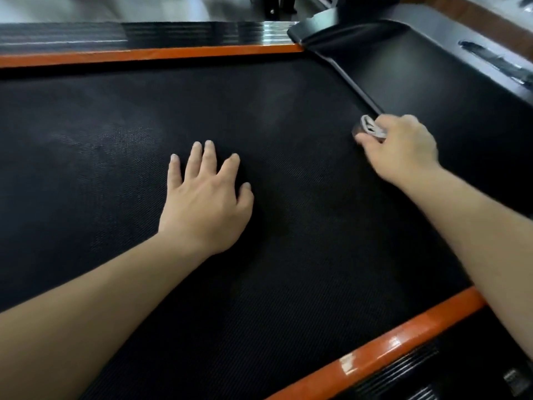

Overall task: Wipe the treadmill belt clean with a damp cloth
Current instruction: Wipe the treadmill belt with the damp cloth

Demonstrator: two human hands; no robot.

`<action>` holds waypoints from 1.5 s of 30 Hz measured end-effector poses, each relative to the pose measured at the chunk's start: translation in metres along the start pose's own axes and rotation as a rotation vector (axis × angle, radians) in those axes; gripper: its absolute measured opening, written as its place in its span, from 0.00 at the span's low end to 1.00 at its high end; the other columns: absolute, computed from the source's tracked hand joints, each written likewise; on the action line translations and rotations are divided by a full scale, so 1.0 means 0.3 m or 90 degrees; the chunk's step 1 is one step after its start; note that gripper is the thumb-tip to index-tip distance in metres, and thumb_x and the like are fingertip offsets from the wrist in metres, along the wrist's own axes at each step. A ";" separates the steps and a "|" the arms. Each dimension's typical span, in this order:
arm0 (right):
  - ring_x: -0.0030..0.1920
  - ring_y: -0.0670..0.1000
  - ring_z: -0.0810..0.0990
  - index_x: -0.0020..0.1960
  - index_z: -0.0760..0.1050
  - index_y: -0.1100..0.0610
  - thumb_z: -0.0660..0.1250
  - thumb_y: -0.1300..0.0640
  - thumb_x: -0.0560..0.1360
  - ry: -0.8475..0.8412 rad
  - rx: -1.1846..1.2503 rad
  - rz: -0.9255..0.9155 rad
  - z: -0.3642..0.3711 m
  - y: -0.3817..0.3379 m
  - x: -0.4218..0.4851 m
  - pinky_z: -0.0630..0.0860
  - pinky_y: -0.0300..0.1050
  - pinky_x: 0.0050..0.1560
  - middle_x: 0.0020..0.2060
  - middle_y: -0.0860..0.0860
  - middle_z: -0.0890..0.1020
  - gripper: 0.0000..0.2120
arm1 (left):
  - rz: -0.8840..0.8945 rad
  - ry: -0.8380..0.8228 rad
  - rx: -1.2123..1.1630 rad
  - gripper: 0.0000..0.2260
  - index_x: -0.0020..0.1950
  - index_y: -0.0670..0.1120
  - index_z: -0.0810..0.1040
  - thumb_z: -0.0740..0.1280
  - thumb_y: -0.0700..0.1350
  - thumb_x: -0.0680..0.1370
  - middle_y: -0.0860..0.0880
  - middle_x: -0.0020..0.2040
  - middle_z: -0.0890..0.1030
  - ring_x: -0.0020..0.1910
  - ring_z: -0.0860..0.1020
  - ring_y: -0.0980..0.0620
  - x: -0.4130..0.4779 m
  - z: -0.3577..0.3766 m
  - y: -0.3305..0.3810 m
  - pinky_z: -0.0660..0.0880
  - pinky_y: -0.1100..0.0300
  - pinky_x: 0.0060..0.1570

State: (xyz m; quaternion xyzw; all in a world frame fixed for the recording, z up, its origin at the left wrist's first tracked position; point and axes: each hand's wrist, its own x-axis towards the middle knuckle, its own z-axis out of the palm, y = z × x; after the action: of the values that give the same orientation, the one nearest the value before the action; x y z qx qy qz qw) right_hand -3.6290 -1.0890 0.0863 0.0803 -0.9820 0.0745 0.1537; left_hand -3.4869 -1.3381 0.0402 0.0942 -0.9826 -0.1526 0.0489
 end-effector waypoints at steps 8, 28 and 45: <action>0.39 0.59 0.76 0.45 0.76 0.51 0.66 0.41 0.76 -0.095 0.082 -0.279 -0.022 -0.163 -0.246 0.69 0.49 0.40 0.38 0.50 0.70 0.13 | 0.010 -0.005 -0.013 0.27 0.80 0.53 0.59 0.52 0.58 0.82 0.44 0.83 0.50 0.82 0.43 0.47 -0.010 -0.003 -0.005 0.38 0.45 0.79; 0.45 0.61 0.73 0.46 0.76 0.56 0.69 0.48 0.77 -0.066 0.007 -0.120 -0.055 0.142 -0.158 0.69 0.52 0.47 0.41 0.53 0.69 0.11 | 0.053 -0.019 -0.001 0.24 0.79 0.62 0.60 0.51 0.60 0.82 0.43 0.83 0.52 0.82 0.44 0.45 -0.009 0.001 -0.009 0.38 0.41 0.78; 0.43 0.56 0.73 0.47 0.79 0.54 0.74 0.51 0.73 -0.119 0.050 -0.080 -0.162 0.266 -0.320 0.65 0.46 0.43 0.41 0.53 0.73 0.08 | 0.077 -0.035 -0.005 0.25 0.79 0.60 0.63 0.52 0.61 0.81 0.43 0.82 0.54 0.82 0.45 0.44 -0.018 -0.016 0.007 0.39 0.38 0.78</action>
State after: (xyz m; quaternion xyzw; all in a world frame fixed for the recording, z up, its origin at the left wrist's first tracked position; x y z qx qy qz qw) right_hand -3.5390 -0.9899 0.0922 0.1544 -0.9814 0.0951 0.0629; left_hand -3.4814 -1.3364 0.0452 0.0302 -0.9868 -0.1561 0.0315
